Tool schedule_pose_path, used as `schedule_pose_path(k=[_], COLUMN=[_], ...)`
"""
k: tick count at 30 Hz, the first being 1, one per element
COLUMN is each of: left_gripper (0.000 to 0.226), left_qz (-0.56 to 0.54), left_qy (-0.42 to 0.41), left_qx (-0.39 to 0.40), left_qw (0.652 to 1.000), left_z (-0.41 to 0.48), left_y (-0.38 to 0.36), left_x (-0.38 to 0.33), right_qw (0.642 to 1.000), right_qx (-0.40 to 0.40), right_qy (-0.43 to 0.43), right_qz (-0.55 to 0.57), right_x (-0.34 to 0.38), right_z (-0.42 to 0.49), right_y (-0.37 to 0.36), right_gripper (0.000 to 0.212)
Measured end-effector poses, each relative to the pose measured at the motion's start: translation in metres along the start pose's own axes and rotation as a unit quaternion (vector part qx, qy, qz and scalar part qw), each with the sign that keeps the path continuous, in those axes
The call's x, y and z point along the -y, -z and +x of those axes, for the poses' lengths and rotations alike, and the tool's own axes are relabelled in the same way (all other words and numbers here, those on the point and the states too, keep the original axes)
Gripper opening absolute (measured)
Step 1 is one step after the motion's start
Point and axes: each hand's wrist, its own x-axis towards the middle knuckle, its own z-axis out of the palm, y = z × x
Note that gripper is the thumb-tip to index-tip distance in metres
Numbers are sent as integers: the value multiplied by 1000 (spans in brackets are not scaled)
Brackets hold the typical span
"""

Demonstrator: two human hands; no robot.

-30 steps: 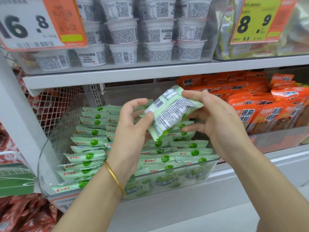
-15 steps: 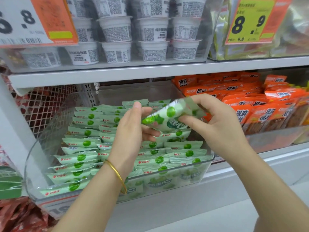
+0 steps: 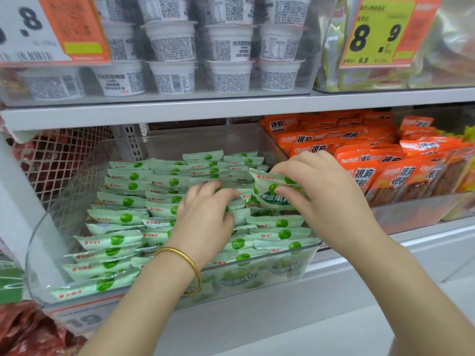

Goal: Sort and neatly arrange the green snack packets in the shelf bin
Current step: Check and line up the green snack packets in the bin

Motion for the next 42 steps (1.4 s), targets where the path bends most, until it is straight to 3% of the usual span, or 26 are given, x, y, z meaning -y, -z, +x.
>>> schedule_pose_path(k=[7,12,17,22,26,28,33,38,42], left_gripper=[45,43,39,32,27,23,20,29,37], left_qz=[5,-7,-48,-76,-62,-50,-69,-69,-22], left_qy=[0,-4,-13,-37,-43,-47,-44,-27,0], left_qx=[10,5,-21,-57,-39,-28,-17,-54,-18], left_qw=[1000,1000,999,995,996,997,997,996,1000], left_z=[-2,-4,-4,-2,-1,0,2,10,19], left_y=[0,-1,-1,-1,-3,-4,-4,-3,-4], left_x=[0,2,3,-3,-5,-4,-2,-3,-6], right_qw=[998,982,978,963,955,960,985,973,960], right_qx=[40,168,169,230,260,249,121,180,229], right_qy=[-16,-20,-48,-74,-81,-96,-101,-100,-110], right_qz=[-45,-87,-112,-116,-115,-88,-74,-105,-118], right_x=[9,15,16,21,19,16,11,17,20], right_z=[6,10,16,20,25,27,39,43,42], right_y=[-9,-14,-4,-18,-23,-17,-12,-28,-36], right_gripper=[16,22,24,14,16,18,28,23,16])
